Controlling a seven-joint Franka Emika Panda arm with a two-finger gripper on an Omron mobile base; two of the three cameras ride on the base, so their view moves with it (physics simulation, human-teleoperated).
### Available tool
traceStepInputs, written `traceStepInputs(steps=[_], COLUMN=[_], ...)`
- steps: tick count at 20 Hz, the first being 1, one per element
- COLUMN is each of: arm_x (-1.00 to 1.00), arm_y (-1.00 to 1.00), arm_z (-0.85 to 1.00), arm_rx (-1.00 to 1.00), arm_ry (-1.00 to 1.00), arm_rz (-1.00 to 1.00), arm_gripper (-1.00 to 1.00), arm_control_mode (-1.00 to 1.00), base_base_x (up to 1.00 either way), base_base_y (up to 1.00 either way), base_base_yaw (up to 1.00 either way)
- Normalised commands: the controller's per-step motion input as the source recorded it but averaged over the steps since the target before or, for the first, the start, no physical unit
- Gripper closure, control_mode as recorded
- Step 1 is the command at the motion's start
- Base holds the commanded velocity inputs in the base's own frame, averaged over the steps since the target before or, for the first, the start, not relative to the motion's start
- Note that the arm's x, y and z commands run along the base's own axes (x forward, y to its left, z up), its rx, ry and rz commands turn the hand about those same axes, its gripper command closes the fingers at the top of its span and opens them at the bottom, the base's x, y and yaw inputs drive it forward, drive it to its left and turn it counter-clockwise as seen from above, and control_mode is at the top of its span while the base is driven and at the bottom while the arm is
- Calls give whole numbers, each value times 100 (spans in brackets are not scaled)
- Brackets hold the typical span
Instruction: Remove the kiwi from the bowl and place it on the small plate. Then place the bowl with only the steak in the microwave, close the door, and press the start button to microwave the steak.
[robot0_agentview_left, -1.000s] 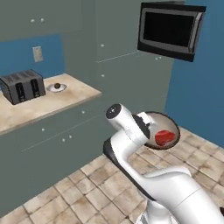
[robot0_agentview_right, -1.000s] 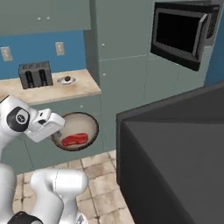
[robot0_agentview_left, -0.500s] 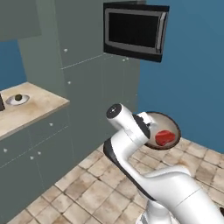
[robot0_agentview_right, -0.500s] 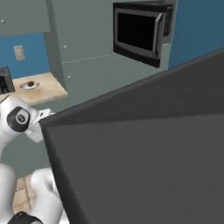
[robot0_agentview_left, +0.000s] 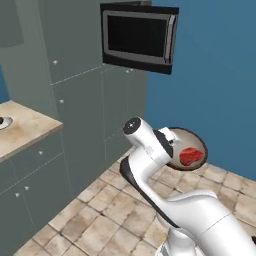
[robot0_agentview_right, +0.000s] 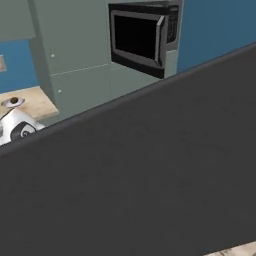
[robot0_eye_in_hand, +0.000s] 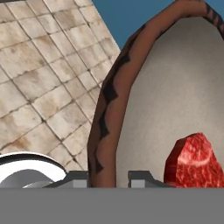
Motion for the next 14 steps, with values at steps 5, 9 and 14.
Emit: traceStepInputs(steps=[5, 9, 14], arm_x=[0, 0, 0], arm_y=[0, 0, 0], arm_z=[0, 0, 0], arm_rx=[0, 0, 0], arm_ry=[0, 0, 0], arm_rz=[0, 0, 0], arm_gripper=[100, 100, 100], arm_control_mode=[100, 100, 100], base_base_x=[100, 100, 100], base_base_y=[-81, -15, 0], base_base_yaw=[-9, -24, -36])
